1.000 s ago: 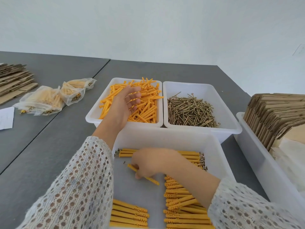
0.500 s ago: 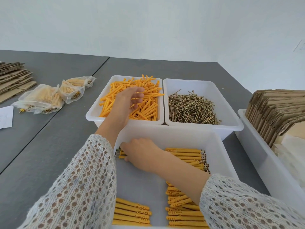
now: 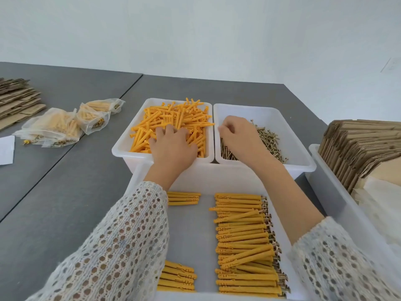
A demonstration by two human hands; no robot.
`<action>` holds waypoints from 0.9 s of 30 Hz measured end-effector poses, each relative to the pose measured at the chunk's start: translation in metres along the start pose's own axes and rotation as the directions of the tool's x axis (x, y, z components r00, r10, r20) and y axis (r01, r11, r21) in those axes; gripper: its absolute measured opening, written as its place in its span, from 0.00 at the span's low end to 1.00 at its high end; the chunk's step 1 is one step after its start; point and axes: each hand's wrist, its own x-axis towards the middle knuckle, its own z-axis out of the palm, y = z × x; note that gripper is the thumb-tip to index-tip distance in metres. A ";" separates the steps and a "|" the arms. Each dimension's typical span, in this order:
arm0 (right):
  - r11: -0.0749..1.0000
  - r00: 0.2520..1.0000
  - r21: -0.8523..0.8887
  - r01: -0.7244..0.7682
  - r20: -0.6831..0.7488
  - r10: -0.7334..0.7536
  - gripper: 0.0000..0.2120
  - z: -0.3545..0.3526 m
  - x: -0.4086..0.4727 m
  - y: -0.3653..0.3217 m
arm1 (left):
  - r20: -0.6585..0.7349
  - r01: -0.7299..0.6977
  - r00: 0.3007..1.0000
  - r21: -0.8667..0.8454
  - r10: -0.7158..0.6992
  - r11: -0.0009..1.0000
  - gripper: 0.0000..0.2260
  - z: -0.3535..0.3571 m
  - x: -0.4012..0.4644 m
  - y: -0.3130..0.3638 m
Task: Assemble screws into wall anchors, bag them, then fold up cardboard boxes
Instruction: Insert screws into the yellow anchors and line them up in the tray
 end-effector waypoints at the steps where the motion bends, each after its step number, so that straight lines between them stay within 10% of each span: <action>1: 0.995 0.993 -0.087 -0.057 -0.111 0.047 0.11 0.002 0.001 0.018 | 0.120 0.017 0.993 0.061 -0.024 0.998 0.23 0.000 0.001 -0.001; 6: 0.828 0.861 -0.319 -0.462 0.066 0.505 0.15 0.006 0.015 0.080 | 0.299 -0.100 0.951 0.061 0.077 0.993 0.21 -0.003 0.007 -0.003; 10: 0.722 0.720 -0.520 -0.456 0.262 0.643 0.33 0.013 0.024 0.074 | 0.203 -0.125 0.971 -0.029 0.128 0.992 0.12 -0.003 0.003 -0.004; 18: 0.745 0.727 -0.439 -0.502 0.253 0.638 0.32 0.014 0.029 0.075 | 0.139 -0.127 0.981 -0.080 0.137 0.989 0.13 0.000 0.004 -0.004; 21: 0.791 0.788 -0.402 -0.461 0.225 0.573 0.05 0.016 0.032 0.080 | 0.117 -0.087 0.987 -0.182 0.109 0.979 0.13 0.001 0.005 -0.005; 27: 0.819 0.857 -0.369 -0.440 0.100 0.505 0.14 0.016 0.031 0.085 | -0.016 -0.016 1.000 -0.565 0.008 0.825 0.09 -0.006 0.004 -0.005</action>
